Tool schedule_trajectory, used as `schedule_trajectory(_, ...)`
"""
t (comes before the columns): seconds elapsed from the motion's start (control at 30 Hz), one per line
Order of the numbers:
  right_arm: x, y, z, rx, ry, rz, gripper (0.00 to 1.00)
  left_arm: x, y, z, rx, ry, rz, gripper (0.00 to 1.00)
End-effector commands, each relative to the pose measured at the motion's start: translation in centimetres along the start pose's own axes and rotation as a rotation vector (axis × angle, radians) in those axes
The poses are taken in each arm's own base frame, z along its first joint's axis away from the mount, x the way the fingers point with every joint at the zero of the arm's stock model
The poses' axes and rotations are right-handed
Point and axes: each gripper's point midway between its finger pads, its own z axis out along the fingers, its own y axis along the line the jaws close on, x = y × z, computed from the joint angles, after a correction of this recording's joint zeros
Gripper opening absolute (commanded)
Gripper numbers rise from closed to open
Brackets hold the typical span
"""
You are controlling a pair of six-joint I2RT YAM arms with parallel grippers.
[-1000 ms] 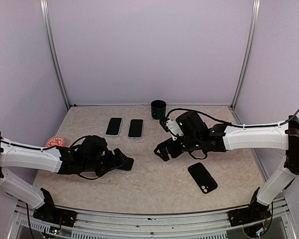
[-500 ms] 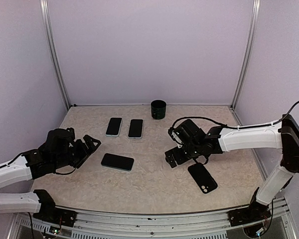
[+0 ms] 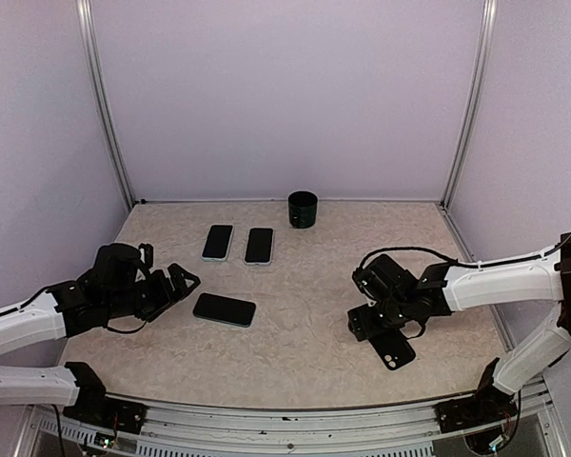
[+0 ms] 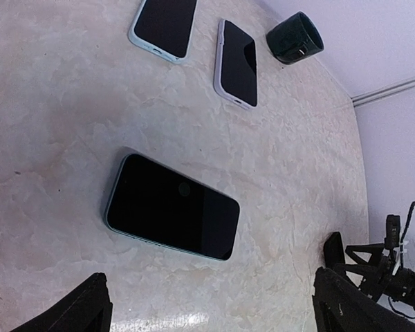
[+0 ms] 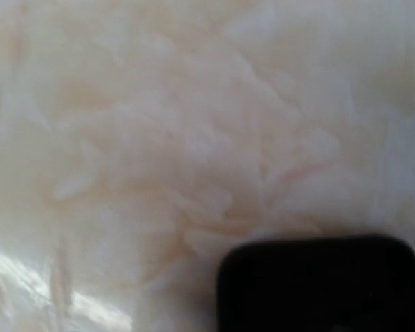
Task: Put the phone into the phone case
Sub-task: Press the phone case at the center of the board.
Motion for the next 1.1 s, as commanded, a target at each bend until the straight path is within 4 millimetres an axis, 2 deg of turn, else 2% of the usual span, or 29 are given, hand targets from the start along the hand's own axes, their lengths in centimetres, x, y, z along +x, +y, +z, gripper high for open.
schedule_trajectory(0.0,1.0,-0.2,0.8,-0.012,0.011,0.029,0.69,-1.4,-1.7,-0.2,0.026,-0.004,0.097,0.99)
schedule_trajectory(0.13,1.7,-0.4,1.8,0.005,0.033,0.022,0.58,-1.1,-1.2,0.3,0.015,0.01,0.109,0.99)
schedule_trajectory(0.3,1.6,0.0,2.7,0.001,0.048,-0.002,0.44,-0.8,-0.9,0.5,0.025,0.017,0.098,0.99)
schedule_trajectory(0.5,1.7,-0.1,3.3,0.023,0.061,-0.025,0.14,-0.6,-0.5,0.2,0.029,0.008,0.083,0.99)
schedule_trajectory(0.67,1.6,0.1,3.1,0.011,0.055,-0.036,0.0,-0.7,-0.4,0.2,0.037,-0.003,0.071,0.99)
schedule_trajectory(0.77,1.2,0.9,2.8,-0.025,0.046,-0.073,0.0,-0.2,-0.8,0.5,0.066,0.023,0.056,0.99)
schedule_trajectory(1.07,-1.1,5.7,2.4,-0.141,-0.001,-0.322,0.0,-0.1,-1.2,0.6,0.08,0.035,0.03,0.99)
